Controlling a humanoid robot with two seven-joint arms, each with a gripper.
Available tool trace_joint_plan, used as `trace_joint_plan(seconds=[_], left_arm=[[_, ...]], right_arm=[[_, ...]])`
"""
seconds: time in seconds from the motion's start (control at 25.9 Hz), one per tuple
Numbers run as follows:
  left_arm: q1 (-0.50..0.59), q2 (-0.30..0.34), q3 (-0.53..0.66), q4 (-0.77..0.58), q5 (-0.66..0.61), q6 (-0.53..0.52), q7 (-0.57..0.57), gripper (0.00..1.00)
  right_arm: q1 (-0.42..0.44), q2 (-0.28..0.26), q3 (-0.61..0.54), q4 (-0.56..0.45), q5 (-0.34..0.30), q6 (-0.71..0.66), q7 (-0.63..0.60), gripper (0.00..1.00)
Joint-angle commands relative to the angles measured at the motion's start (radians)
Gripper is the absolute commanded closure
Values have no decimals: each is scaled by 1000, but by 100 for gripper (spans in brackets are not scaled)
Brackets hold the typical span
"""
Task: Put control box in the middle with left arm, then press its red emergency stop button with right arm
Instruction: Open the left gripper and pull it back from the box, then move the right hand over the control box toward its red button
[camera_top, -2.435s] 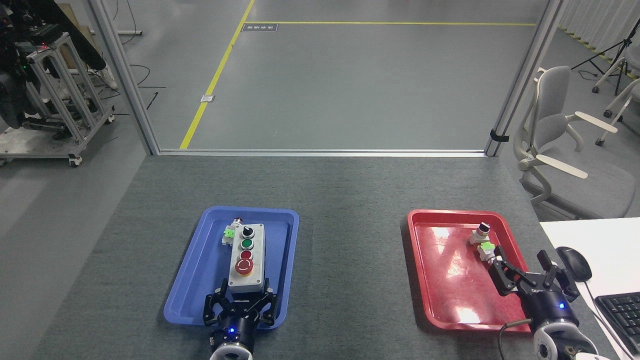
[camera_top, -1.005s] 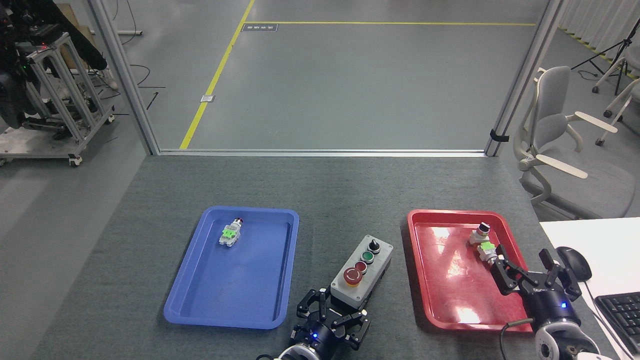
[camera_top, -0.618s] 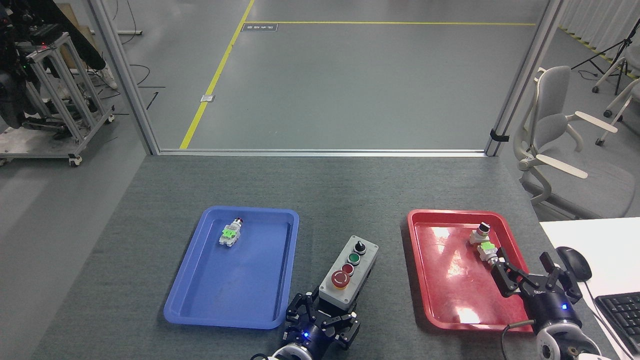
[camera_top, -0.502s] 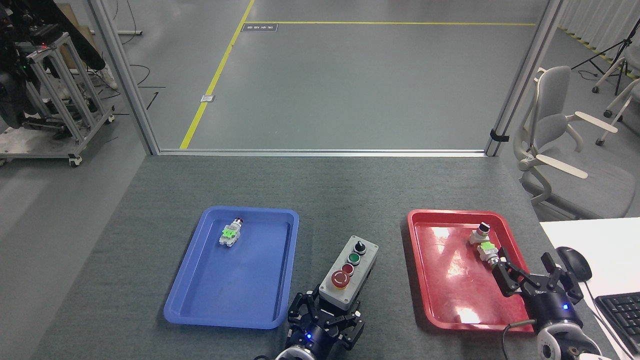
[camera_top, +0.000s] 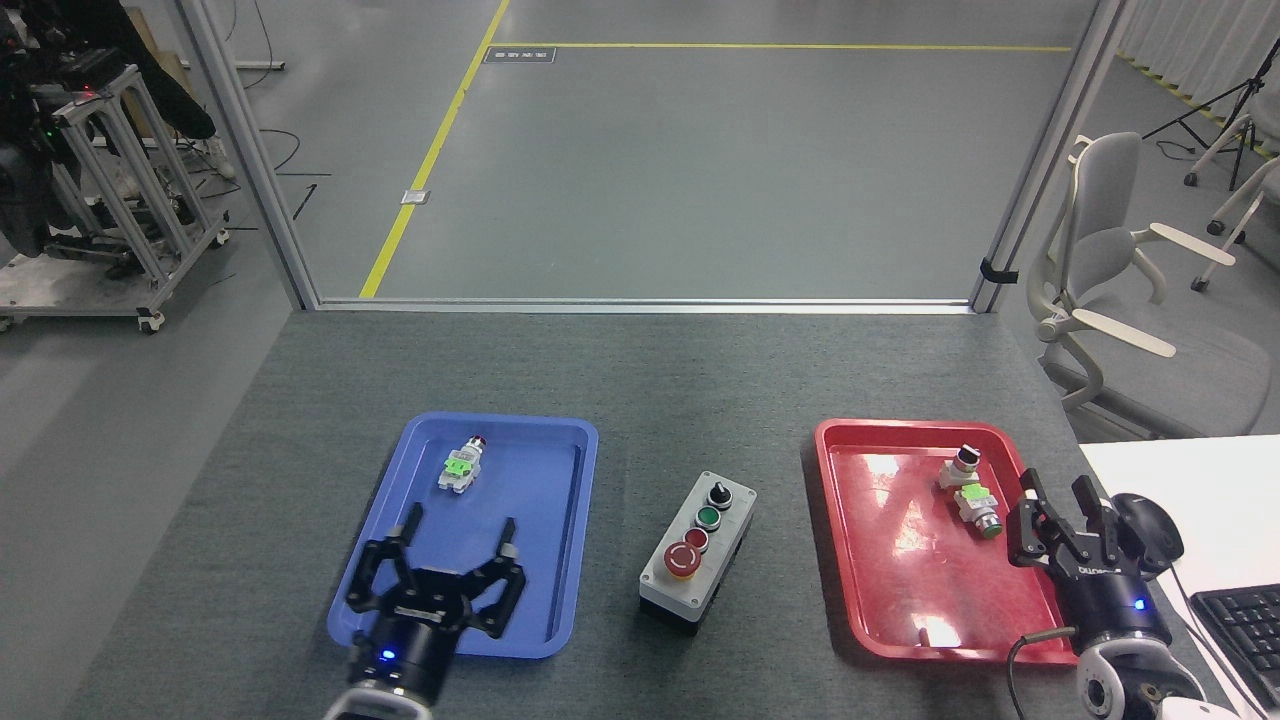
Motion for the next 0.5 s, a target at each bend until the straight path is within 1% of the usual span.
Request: trace_joint_plan(seconds=[0.0,0.04,0.08,0.12,0.15,0.23,0.31,0.35,0.43,0.46], left_arm=[[31,24,319,-68,7,-315,-113,1],[31,24,402,-68,13,-390,-143,0],[28,28,469,-62,24,-444,-159,0],[26,36,521,-48,45,-482,-169,0],[32,44,541,-31,73,-499,-167,0],[52,64,550,-2,107,-507,-166,0],[75,54,566,-8,153,-513,-141,0],[69,47,564,4,188,-513,-121,0],[54,-1,546,67,234,-511,-98,0],[12,-50,517,113,216,-501,-95,0]], right_arm=[[-52,-2,85,-7,1,-52,-86,100],[-78,-2,131,-5,1,-67,-89,100],[-98,-2,171,-7,1,-75,-91,100],[-113,1,201,-7,1,-78,-91,100],[-127,7,231,-5,1,-79,-91,100],[-155,21,312,-4,9,-82,-88,100],[-184,42,402,4,10,-102,-83,100],[-192,50,436,7,12,-130,-81,100],[-195,58,481,16,18,-210,-80,100],[-195,61,493,19,21,-259,-77,100]])
